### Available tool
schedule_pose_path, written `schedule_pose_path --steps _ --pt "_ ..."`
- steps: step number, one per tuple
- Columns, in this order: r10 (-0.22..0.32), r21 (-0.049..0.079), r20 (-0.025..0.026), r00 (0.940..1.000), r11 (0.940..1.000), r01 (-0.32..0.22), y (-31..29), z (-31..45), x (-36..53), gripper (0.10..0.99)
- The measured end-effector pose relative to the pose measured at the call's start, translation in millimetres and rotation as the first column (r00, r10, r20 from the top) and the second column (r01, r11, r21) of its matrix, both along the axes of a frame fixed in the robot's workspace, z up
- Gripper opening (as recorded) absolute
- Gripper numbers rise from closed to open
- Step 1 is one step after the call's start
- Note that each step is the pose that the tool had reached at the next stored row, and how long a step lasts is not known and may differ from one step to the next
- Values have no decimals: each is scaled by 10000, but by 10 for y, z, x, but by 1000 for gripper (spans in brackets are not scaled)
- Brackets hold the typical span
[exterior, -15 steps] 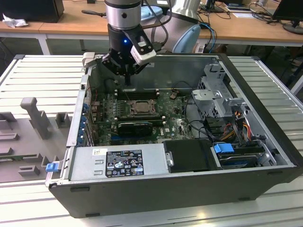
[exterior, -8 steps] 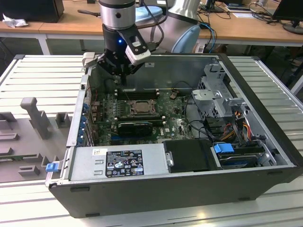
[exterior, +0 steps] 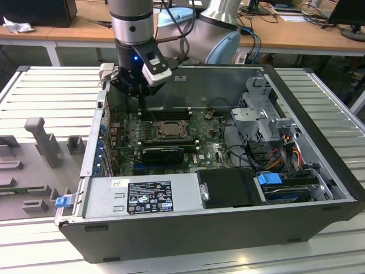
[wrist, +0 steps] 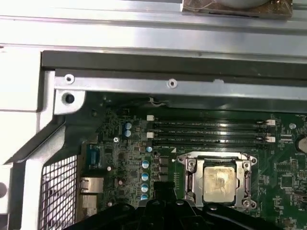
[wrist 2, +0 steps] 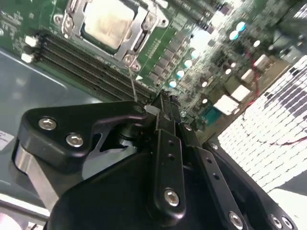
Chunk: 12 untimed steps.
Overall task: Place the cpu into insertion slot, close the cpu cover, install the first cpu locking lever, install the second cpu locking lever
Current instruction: 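Install the first cpu locking lever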
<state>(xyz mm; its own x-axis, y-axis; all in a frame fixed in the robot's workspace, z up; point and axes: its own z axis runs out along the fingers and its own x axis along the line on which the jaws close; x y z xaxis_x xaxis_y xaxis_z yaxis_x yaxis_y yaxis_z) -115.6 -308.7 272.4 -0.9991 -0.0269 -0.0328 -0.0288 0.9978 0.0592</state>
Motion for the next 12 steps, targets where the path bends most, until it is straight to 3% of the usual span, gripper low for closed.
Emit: schedule_pose_path --steps 1,2,5,12 --pt "0 -14 -15 10000 10000 0 119 -70 -1 106" --pt "1 -13 -15 10000 10000 -1 178 -138 -6 106" --pt "0 -14 -22 10000 10000 0 179 -143 78 106" --pt "1 -14 -24 10000 10000 -1 179 -144 128 106"
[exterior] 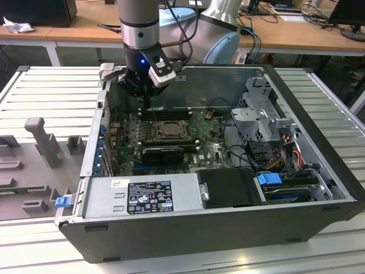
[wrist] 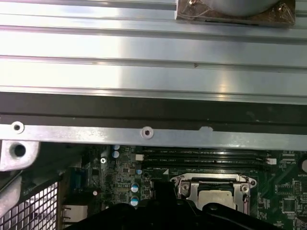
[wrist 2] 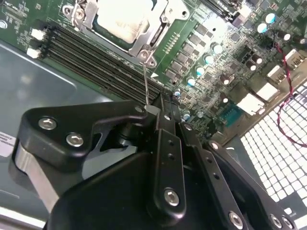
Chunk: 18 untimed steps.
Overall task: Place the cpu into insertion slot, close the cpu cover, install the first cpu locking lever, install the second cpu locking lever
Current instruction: 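Install the first cpu locking lever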
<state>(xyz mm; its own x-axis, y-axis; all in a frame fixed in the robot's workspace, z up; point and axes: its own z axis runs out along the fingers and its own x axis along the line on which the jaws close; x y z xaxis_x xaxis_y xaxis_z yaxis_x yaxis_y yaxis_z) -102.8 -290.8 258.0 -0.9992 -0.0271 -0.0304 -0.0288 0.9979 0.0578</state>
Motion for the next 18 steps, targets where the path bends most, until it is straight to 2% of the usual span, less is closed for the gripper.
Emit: schedule_pose_path --steps 10,18 --pt "-1 1 1 10000 10000 1 0 -8 102 106" --pt "0 1 1 10000 10000 0 0 -23 233 106"
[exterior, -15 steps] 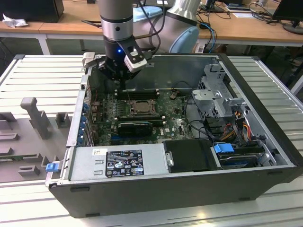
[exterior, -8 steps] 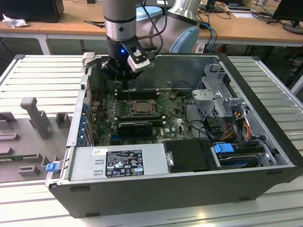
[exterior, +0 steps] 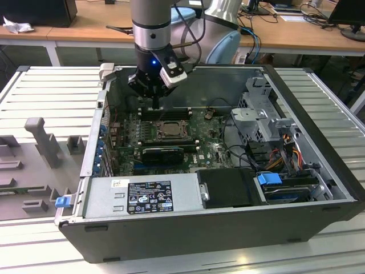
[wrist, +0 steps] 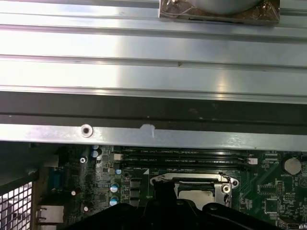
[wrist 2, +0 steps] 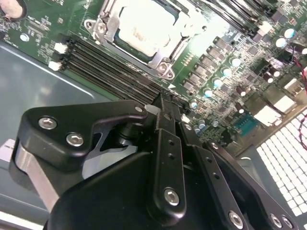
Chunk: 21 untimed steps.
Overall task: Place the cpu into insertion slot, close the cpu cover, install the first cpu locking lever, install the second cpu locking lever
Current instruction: 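Install the first cpu locking lever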
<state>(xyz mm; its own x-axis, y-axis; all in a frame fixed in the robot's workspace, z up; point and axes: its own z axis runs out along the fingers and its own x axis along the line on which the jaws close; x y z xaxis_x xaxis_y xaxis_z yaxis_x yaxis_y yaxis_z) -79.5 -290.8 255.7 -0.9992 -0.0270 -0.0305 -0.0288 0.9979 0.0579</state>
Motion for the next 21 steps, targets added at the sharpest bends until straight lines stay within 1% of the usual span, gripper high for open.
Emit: schedule_pose_path --steps 4,14,21 --pt "1 0 0 10000 10000 -1 0 -5 47 106" --pt "0 0 1 10000 10000 0 0 -11 120 106" --pt "0 1 1 10000 10000 0 0 -15 199 106"
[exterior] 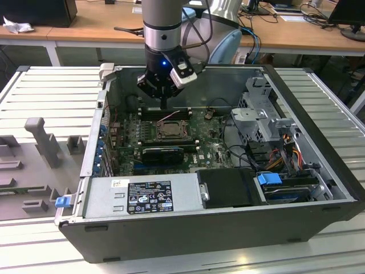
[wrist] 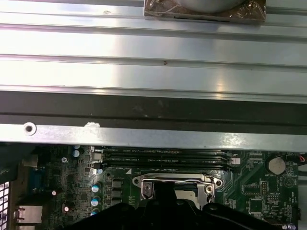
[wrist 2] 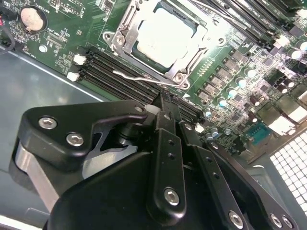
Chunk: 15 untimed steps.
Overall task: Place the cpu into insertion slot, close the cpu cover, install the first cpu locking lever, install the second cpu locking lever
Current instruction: 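Install the first cpu locking lever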
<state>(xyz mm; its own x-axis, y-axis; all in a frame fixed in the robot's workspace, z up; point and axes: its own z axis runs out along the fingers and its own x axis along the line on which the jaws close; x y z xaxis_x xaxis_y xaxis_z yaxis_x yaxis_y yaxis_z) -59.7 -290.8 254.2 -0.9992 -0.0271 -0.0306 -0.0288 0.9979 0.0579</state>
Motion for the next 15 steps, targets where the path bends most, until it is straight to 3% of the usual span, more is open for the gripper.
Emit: schedule_pose_path --steps 13,15 --pt "-1 -3 0 10000 10000 1 0 -39 91 106" --pt "-1 84 -2 10000 10000 1 -3 -43 100 106"
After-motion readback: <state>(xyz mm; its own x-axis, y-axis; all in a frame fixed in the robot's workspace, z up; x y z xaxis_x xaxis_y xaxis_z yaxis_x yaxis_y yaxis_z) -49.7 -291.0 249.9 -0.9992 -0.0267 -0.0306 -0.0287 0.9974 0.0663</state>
